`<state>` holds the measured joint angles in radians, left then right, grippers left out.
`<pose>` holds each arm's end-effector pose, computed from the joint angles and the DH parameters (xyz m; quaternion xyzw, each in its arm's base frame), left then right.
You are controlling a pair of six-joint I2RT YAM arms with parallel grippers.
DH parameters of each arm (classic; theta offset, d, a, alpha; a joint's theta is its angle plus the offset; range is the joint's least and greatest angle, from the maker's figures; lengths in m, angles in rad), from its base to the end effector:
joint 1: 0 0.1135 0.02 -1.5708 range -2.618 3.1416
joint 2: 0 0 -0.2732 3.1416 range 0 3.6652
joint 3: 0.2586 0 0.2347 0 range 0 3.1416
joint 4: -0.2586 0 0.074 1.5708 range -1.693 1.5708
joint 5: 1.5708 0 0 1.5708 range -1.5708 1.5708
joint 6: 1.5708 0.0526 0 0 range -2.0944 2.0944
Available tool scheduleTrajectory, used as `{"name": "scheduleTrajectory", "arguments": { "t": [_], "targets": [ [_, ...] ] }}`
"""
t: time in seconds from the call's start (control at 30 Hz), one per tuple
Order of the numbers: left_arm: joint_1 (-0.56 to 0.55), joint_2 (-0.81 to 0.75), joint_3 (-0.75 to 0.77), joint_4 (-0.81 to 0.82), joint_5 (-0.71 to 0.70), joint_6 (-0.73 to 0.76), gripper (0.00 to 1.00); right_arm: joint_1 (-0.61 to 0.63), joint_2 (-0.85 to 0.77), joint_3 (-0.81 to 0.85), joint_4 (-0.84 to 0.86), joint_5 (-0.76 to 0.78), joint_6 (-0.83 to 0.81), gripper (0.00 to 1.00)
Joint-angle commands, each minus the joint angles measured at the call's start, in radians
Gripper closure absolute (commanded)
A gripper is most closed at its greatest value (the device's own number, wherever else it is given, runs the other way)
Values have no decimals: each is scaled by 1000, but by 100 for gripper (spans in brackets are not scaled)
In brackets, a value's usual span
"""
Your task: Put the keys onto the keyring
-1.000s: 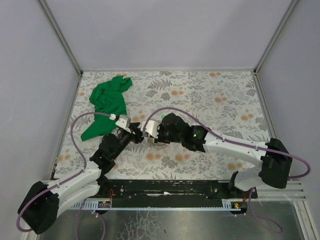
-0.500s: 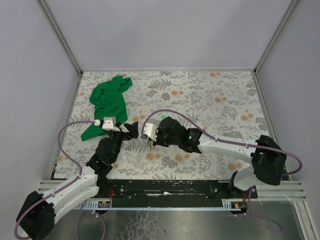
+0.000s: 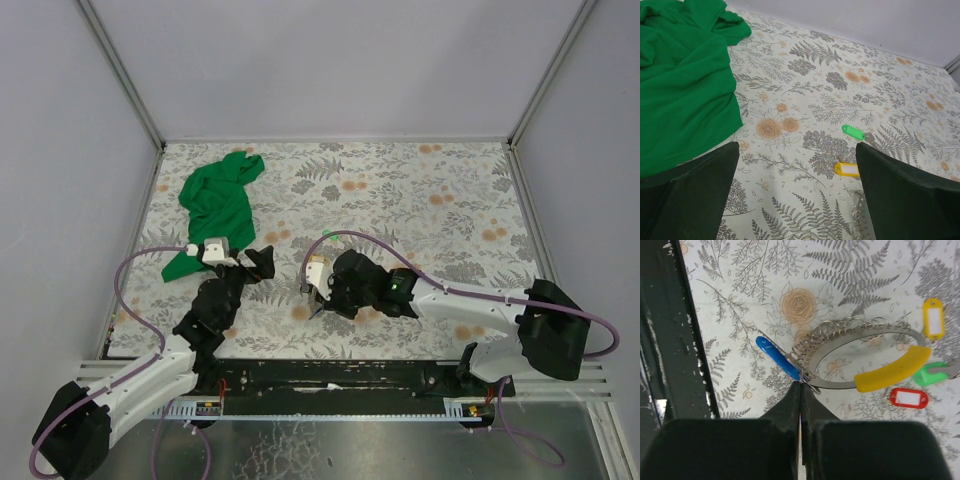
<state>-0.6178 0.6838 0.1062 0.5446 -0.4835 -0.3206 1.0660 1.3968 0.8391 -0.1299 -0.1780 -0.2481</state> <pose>0.1377 -0.0679 0.2085 -0.0613 0.7147 -0.1518 0.6800 0.1341 0.2620 0.2336 -0.5801 0.6898 0.2430 0.3586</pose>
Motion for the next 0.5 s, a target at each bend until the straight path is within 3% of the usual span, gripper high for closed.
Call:
{"name": "scheduleTrajectory", "arguments": {
  "t": [0.0, 0.2, 0.47],
  "targets": [
    [8, -10, -20, 92, -21, -18, 0, 6, 16, 6, 7, -79, 75, 100],
    [10, -11, -22, 94, -22, -31, 0, 9, 68, 37, 61, -140, 104, 100],
    [12, 28, 3, 80, 19, -78, 0, 10, 31, 43, 14, -39, 90, 100]
  ]
}}
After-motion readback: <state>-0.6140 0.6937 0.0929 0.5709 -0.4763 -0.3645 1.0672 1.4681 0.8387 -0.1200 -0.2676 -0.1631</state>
